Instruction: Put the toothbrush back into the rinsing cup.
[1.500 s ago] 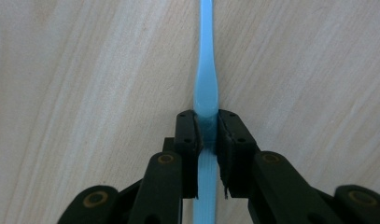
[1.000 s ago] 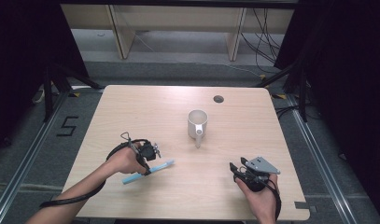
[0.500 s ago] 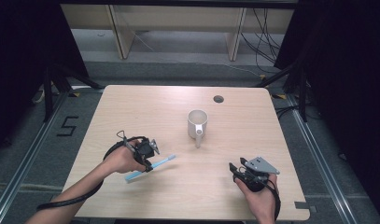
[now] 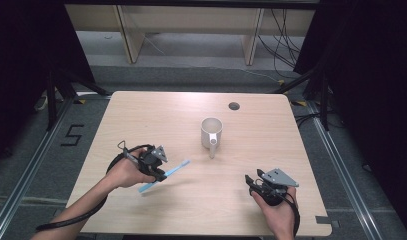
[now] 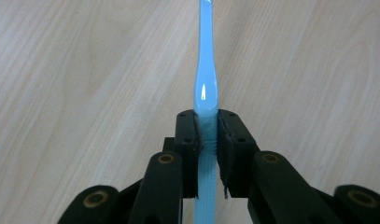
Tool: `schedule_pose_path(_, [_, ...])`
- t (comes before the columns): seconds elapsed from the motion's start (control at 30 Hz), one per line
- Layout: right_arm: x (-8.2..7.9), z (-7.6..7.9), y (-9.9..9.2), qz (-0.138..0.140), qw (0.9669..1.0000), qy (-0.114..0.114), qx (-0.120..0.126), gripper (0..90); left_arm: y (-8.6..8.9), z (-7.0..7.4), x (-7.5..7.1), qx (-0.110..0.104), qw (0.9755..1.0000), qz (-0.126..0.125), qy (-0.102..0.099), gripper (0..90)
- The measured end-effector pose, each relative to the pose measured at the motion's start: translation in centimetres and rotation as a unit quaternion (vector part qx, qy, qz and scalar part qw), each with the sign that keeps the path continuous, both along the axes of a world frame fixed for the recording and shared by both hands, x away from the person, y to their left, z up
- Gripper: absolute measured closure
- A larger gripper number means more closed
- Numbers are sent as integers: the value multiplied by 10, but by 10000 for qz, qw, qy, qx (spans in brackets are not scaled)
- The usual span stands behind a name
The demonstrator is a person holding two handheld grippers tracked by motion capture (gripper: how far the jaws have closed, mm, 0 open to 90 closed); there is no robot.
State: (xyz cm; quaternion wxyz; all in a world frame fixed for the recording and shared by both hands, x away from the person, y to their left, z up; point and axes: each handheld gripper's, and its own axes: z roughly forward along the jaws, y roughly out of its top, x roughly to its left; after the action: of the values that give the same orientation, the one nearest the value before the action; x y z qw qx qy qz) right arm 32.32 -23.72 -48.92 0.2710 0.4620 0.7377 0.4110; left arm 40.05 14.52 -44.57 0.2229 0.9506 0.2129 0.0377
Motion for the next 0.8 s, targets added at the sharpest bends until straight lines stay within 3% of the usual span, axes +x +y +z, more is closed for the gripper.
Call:
schedule_pose_path(0.1, [0, 0, 0, 7, 10000, -6, -24, 505, 2, 1, 0, -116, 9999, -57, -58, 784])
schedule_pose_path(0.17, [0, 0, 0, 18, 10000, -30, -26, 505, 2, 0, -2, -395, 9991, 128, -66, 784])
schedule_pose_path(0.27, [-1, 0, 1, -8, 9999, 71, 103, 505, 5, 2, -2, -522, 9984, 164, -168, 784])
schedule_pose_path(0.43, [-1, 0, 1, 14, 9999, 89, 105, 505, 10, 4, -1, -698, 9970, 86, -327, 784])
schedule_pose_path(0.47, [-2, 0, 4, -89, 9998, 133, 153, 505, 11, 4, -1, -763, 9963, 110, -374, 784])
schedule_pose_path(0.53, [0, 0, 2, 21, 10000, 2, 5, 504, 12, 4, -1, -822, 9957, 118, -417, 784])
schedule_pose_path(0.6, [0, -1, 2, 19, 10000, -15, 21, 504, 14, 3, -1, -866, 9951, 117, -452, 783])
schedule_pose_path(0.63, [0, -1, 3, 18, 10000, 5, 28, 504, 13, 1, -3, -1085, 9927, 257, -466, 783])
schedule_pose_path(0.67, [1, -3, 4, 103, 9998, 45, 166, 504, 14, 2, -2, -1037, 9934, 203, -453, 784])
schedule_pose_path(0.7, [1, -3, 4, 103, 9998, 45, 166, 504, 14, 0, -3, -1165, 9914, 304, -511, 784])
schedule_pose_path(0.73, [0, -1, 3, 29, 10000, -10, 20, 504, 14, -1, -4, -1332, 9890, 404, -496, 784])
schedule_pose_path(0.77, [0, -1, 3, 29, 10000, -10, 20, 504, 14, -1, -4, -1332, 9890, 404, -496, 783])
schedule_pose_path(0.8, [0, -3, 5, 54, 9998, 38, 176, 503, 17, 1, -2, -1142, 9919, 220, -513, 784])
